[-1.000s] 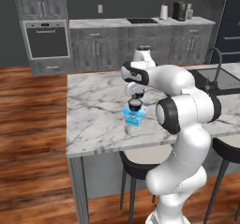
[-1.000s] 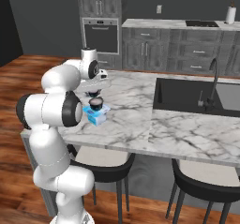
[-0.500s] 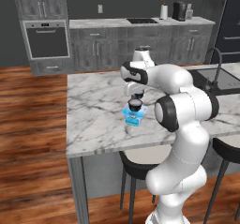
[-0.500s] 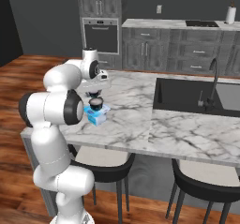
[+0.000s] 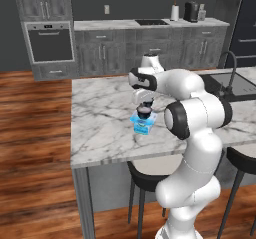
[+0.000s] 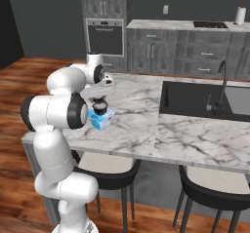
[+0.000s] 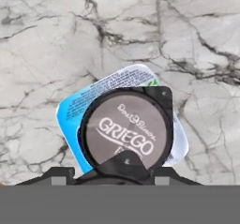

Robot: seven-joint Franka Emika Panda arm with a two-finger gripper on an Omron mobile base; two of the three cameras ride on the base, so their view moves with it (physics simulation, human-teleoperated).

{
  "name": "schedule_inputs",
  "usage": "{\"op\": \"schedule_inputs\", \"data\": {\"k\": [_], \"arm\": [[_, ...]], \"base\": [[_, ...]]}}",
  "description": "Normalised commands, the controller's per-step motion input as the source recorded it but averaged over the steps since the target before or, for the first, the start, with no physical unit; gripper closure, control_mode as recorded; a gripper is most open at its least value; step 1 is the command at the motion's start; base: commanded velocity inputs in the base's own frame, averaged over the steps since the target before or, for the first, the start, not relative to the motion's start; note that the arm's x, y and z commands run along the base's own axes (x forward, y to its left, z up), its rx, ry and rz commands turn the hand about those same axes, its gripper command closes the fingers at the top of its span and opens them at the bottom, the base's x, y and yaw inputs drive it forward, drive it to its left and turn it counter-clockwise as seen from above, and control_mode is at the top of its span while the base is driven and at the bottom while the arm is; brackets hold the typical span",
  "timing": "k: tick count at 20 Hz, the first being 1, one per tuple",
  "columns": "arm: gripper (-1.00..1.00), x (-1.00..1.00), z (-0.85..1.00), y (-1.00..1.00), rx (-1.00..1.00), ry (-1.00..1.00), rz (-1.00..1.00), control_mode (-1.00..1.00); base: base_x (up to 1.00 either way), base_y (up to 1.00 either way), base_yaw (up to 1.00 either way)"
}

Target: Stack the yogurt containers by placing the smaller containers on top of the larger containers.

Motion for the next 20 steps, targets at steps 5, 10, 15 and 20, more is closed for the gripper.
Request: {"op": "schedule_inputs", "data": {"k": [5,10,15,20], "arm": [[1.00,0.00,-0.15,0.00,0.00,0.00,0.00,-1.00],[1.00,0.00,-0.14,0.00,0.00,0.00,0.00,-1.00],[1.00,0.03,-0.13,0.00,0.00,0.03,0.00,-1.00],[1.00,0.09,-0.09,0.00,0.00,0.02,0.00,-1.00]], "base": [[0.00,0.00,0.00],[0.00,0.00,0.00],[0.00,0.00,0.00],[0.00,0.00,0.00]]}}
